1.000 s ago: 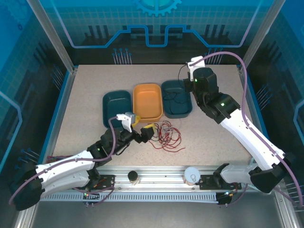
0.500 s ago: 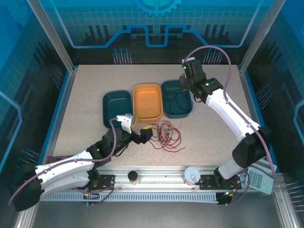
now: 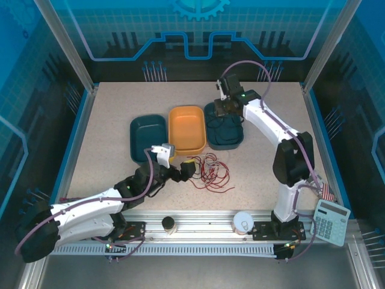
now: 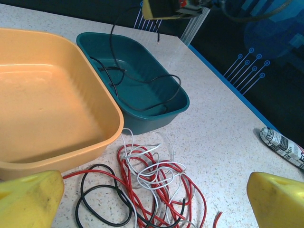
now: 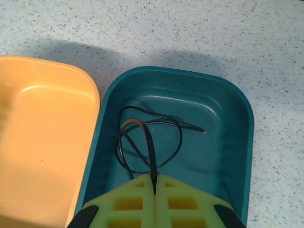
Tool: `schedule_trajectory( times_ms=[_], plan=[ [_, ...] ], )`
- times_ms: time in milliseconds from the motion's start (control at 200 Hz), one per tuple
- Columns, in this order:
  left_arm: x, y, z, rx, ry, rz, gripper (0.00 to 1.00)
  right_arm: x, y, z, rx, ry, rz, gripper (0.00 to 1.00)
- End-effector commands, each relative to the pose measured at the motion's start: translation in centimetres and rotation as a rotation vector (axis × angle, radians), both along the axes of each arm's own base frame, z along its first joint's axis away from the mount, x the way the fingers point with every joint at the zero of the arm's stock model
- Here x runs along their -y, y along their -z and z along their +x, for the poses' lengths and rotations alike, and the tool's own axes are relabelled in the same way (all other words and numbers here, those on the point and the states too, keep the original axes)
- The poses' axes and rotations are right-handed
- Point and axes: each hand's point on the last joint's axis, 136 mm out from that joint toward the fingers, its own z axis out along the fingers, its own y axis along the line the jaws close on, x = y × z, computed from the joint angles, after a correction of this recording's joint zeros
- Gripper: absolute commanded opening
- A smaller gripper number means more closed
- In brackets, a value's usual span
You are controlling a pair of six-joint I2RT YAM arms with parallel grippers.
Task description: Untangle the cables
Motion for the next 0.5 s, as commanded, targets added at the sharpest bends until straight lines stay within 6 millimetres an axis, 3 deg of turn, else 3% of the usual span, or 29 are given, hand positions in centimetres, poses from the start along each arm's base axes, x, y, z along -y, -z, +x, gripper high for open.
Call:
schedule_trajectory(
  times_ms=[0, 235, 495],
  plan=[
    [0.5, -1.1, 0.2, -0.004, 0.003, -0.032, 0.99, 0.1, 1.2, 1.0, -0.040, 0.012, 0.002, 0.00],
    [0.4, -0.9, 0.2, -0.016, -0.003, -0.028, 0.99, -0.2, 4.7, 2.0, -0.115, 0.015, -0.019, 0.00],
    [0.3, -0.7, 0.2, -0.028, -0.009, -0.029, 0.99, 2.8, 8.1, 1.3, -0.212, 0.107, -0.031, 0.00]
  ],
)
